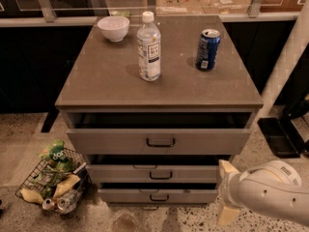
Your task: Open middle drawer
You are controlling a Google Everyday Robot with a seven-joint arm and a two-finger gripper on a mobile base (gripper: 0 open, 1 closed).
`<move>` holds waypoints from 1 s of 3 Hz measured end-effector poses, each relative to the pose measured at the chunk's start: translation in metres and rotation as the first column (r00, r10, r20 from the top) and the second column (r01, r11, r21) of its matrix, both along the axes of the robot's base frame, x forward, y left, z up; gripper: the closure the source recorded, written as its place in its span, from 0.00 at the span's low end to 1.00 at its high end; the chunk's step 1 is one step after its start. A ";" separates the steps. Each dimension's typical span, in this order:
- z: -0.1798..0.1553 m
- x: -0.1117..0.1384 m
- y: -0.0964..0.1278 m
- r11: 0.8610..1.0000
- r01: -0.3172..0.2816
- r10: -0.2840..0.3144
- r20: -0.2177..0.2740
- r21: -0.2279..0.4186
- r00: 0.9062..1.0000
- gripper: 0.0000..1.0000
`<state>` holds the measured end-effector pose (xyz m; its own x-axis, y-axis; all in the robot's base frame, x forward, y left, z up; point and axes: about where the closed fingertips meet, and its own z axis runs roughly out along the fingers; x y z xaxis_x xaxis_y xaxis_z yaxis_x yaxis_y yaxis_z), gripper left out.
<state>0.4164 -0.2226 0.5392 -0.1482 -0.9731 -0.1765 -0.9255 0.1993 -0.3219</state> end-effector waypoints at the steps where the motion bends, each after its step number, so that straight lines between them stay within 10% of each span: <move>1: -0.027 0.011 -0.011 0.999 -0.021 0.020 -0.023 -0.049 1.000 0.00; 3: -0.056 0.058 0.002 0.990 -0.117 0.120 0.029 -0.073 0.992 0.00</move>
Offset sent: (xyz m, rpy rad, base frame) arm 0.0520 0.0249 -0.1063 -0.1543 -0.0546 0.1301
